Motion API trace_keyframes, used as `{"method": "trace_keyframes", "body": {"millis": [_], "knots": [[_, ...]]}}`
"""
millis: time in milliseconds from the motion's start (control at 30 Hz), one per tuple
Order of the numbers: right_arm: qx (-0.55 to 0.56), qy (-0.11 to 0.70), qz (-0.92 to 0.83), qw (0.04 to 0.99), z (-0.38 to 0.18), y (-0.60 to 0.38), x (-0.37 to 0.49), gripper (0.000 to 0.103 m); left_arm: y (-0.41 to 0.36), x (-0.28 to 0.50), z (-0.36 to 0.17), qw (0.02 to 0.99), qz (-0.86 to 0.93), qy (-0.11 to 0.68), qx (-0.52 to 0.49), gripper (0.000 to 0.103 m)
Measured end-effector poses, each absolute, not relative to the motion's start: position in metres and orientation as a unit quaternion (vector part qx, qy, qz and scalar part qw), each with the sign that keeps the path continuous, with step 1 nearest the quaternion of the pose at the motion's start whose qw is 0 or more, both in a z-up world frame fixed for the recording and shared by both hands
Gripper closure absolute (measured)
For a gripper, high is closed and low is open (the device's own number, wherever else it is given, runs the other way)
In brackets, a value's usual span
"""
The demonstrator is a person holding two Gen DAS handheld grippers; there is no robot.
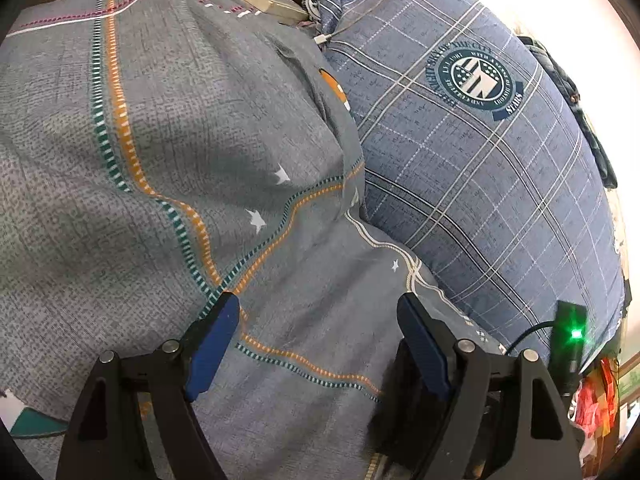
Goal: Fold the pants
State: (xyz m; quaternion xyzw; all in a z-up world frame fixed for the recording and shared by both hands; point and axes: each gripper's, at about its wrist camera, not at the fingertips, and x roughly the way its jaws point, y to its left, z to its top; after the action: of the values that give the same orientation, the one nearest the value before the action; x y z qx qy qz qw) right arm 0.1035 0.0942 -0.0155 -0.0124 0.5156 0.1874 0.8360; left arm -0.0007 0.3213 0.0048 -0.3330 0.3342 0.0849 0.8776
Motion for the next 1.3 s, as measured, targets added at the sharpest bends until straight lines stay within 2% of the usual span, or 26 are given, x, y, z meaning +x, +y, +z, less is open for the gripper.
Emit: {"method": "trace_keyframes", "body": {"millis": [200, 333, 367, 400, 433, 500, 667, 767, 800, 833, 867, 900, 1000, 1300], "knots": [[-0.037, 0.478, 0.145, 0.866, 0.008, 0.100, 0.118, 0.098, 0.321, -0.003, 0.006, 0.881, 0.090, 0.328, -0.329, 0.023], [-0.055, 0.493, 0.149, 0.855, -0.002, 0.108, 0.123, 0.095, 0.326, -0.004, 0.007, 0.881, 0.091, 0.325, -0.333, 0.023], [-0.053, 0.497, 0.149, 0.853, -0.004, 0.108, 0.123, 0.092, 0.328, -0.004, 0.007, 0.880, 0.090, 0.325, -0.336, 0.023], [-0.050, 0.500, 0.145, 0.853, -0.004, 0.107, 0.123, 0.079, 0.329, -0.005, 0.007, 0.879, 0.090, 0.324, -0.338, 0.023], [-0.045, 0.501, 0.143, 0.852, -0.004, 0.107, 0.122, 0.060, 0.330, -0.005, 0.007, 0.879, 0.089, 0.323, -0.340, 0.023], [-0.035, 0.501, 0.140, 0.854, -0.002, 0.108, 0.121, 0.041, 0.330, -0.005, 0.008, 0.880, 0.090, 0.322, -0.337, 0.023], [-0.097, 0.509, 0.119, 0.847, -0.014, 0.135, 0.120, 0.035, 0.329, -0.004, 0.008, 0.881, 0.092, 0.323, -0.334, 0.023], [-0.149, 0.539, 0.075, 0.826, -0.042, 0.145, 0.128, 0.035, 0.329, -0.004, 0.009, 0.880, 0.091, 0.324, -0.335, 0.023], [-0.151, 0.527, 0.076, 0.833, -0.040, 0.145, 0.126, 0.039, 0.328, -0.005, 0.009, 0.880, 0.091, 0.323, -0.335, 0.023], [-0.151, 0.527, 0.078, 0.833, -0.039, 0.145, 0.125, 0.060, 0.328, -0.005, 0.009, 0.881, 0.092, 0.323, -0.334, 0.023], [-0.138, 0.531, 0.082, 0.832, -0.035, 0.142, 0.125, 0.068, 0.328, -0.005, 0.009, 0.881, 0.093, 0.322, -0.334, 0.023], [-0.124, 0.533, 0.090, 0.832, -0.029, 0.138, 0.124, 0.085, 0.327, -0.005, 0.008, 0.881, 0.095, 0.322, -0.334, 0.023], [-0.107, 0.520, 0.102, 0.841, -0.012, 0.123, 0.118, 0.088, 0.323, -0.004, 0.008, 0.881, 0.097, 0.323, -0.331, 0.023], [-0.025, 0.465, 0.131, 0.875, 0.048, 0.050, 0.086, 0.089, 0.298, -0.005, 0.009, 0.891, 0.098, 0.324, -0.302, 0.023]]}}
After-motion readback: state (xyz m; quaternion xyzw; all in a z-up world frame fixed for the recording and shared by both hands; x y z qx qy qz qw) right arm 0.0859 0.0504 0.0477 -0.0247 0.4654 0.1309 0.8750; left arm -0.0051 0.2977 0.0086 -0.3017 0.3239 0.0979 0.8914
